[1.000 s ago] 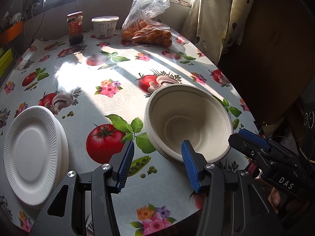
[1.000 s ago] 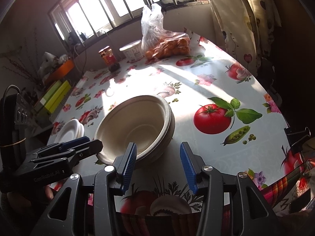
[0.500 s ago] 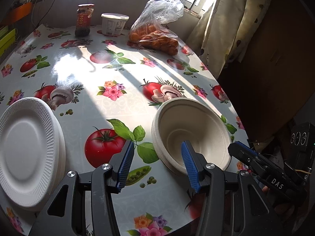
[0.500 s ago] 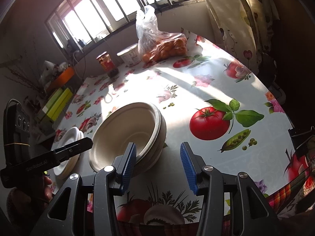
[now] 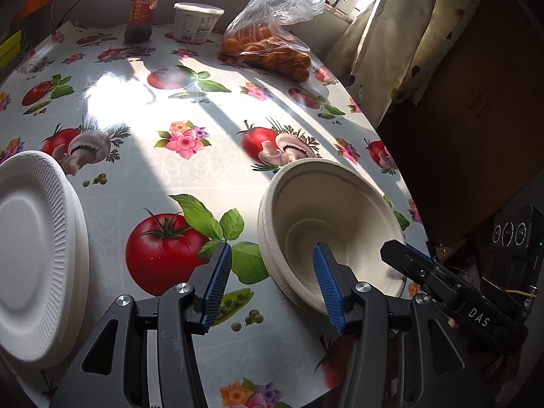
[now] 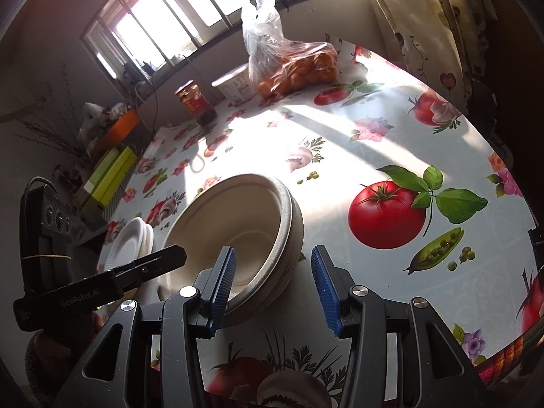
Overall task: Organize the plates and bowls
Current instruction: 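Close the left gripper on the rim of the beige bowl stack, then lift the bowl stack and carry it toward the white plate stack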
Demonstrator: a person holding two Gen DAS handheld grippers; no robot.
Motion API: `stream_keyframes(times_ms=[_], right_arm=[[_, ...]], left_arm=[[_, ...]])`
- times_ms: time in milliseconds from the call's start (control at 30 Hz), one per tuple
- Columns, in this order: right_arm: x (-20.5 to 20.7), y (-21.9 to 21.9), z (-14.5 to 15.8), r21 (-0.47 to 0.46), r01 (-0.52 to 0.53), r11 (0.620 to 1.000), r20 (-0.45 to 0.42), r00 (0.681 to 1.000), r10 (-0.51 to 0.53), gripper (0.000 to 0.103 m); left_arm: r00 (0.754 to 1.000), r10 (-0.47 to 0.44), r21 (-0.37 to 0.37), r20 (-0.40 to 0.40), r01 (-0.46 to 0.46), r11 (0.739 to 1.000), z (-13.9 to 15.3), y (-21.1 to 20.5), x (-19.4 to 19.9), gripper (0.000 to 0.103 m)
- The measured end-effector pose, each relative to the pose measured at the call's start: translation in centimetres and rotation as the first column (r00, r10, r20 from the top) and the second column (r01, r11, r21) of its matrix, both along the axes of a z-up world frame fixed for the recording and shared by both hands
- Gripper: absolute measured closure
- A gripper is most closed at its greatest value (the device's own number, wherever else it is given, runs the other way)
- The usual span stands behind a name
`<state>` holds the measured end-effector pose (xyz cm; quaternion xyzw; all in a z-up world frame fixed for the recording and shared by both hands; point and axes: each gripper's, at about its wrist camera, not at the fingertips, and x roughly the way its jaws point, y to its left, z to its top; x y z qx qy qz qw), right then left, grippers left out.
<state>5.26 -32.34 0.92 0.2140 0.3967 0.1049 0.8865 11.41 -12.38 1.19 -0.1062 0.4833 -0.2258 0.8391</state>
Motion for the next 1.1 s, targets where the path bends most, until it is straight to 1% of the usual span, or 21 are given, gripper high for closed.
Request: stream_keyframes(times_ms=[233, 267, 300, 367, 467, 567, 633, 667, 700, 733, 867, 967, 1100], right_arm=[[0.24, 0.20, -0.34, 0.000, -0.009, 1.000, -0.012, 1.000, 0.009, 0.057], [0.25, 0.18, -0.35, 0.001, -0.008, 1.000, -0.013, 1.000, 0.008, 0.057], [0.28, 0.17, -0.38, 0.004, -0.008, 1.000, -0.013, 1.000, 0.008, 0.057], [0.32, 0.02, -0.49, 0.009, -0.004, 1.000, -0.010, 1.000, 0.004, 0.057], [0.31, -0.17, -0.53, 0.012, 0.003, 1.000, -0.007, 1.000, -0.003, 0.057], [0.23, -0.25, -0.42, 0.012, 0.008, 1.000, 0.000, 1.000, -0.008, 0.057], [0.23, -0.22, -0.38, 0.009, 0.008, 1.000, 0.002, 1.000, -0.008, 0.064], [0.23, -0.19, -0.38, 0.007, 0.007, 1.000, 0.002, 1.000, -0.007, 0.065], [0.24, -0.18, -0.38, 0.007, 0.006, 1.000, 0.001, 1.000, -0.006, 0.067], [0.23, -0.16, -0.38, 0.007, 0.006, 1.000, -0.001, 1.000, -0.006, 0.069], [0.08, -0.11, -0.36, 0.005, 0.009, 1.000, 0.001, 1.000, -0.009, 0.071], [0.14, -0.14, -0.39, -0.002, 0.014, 1.000, -0.005, 1.000, -0.014, 0.076], [0.24, -0.22, -0.32, -0.003, 0.017, 1.000, -0.012, 1.000, -0.017, 0.077]], left_arm=[[1.000, -0.008, -0.018, 0.005, 0.008, 1.000, 0.09, -0.13, 0.12, 0.052], [1.000, -0.008, -0.019, 0.006, 0.008, 1.000, 0.10, -0.12, 0.18, 0.053], [1.000, -0.006, -0.019, 0.005, 0.006, 1.000, 0.09, -0.11, 0.22, 0.059], [1.000, -0.006, -0.014, 0.001, 0.006, 1.000, 0.00, -0.15, 0.32, 0.061], [1.000, -0.003, -0.011, -0.007, 0.003, 1.000, -0.26, -0.15, 0.39, 0.070], [1.000, -0.002, -0.012, -0.006, 0.002, 1.000, -0.21, -0.14, 0.39, 0.070], [1.000, -0.003, -0.012, -0.004, 0.003, 1.000, -0.15, -0.14, 0.38, 0.073], [1.000, -0.006, -0.012, -0.003, 0.006, 1.000, -0.13, -0.19, 0.37, 0.077], [1.000, -0.011, -0.009, -0.002, 0.011, 1.000, -0.15, -0.29, 0.38, 0.079], [1.000, -0.011, -0.007, -0.001, 0.011, 1.000, -0.17, -0.35, 0.38, 0.079], [1.000, -0.009, -0.005, -0.001, 0.009, 1.000, -0.20, -0.43, 0.37, 0.081], [1.000, -0.006, -0.002, -0.001, 0.006, 1.000, -0.27, -0.46, 0.38, 0.083], [1.000, -0.006, -0.001, 0.002, 0.006, 1.000, -0.22, -0.49, 0.39, 0.083]])
